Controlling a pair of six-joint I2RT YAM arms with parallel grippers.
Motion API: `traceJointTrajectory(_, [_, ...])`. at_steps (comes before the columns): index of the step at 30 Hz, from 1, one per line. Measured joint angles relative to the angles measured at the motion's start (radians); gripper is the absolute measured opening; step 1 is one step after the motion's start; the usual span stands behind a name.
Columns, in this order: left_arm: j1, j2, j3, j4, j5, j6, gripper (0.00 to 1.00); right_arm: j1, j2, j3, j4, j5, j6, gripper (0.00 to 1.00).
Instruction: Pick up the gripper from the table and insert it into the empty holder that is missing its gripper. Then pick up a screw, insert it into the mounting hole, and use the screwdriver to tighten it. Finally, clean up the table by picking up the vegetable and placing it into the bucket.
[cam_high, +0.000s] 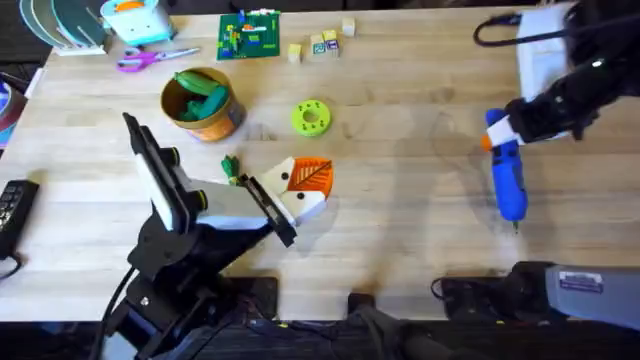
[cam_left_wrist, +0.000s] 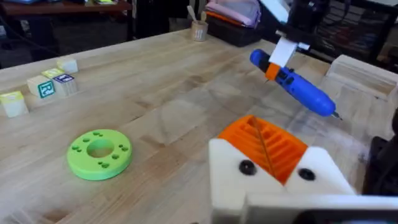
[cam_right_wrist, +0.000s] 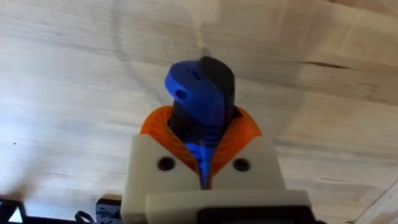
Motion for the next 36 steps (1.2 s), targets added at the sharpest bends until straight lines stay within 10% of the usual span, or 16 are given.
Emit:
traceJointTrajectory(11, [0.000, 0.000, 0.000, 0.000, 0.000, 0.000, 0.005, 0.000, -0.358, 0.007, -0.012, -0.034, 0.058, 0.022])
traceJointTrajectory(19, [0.000, 0.000, 0.000, 0.000, 0.000, 0.000, 0.005, 0.038, -0.497, -0.051, 0.308, -0.221, 0.245, 0.022])
traceJointTrajectory(36, [0.000, 0.000, 0.000, 0.000, 0.000, 0.009, 0.005, 0.628, -0.567, -0.186, 1.072, -0.429, 0.359, 0.022])
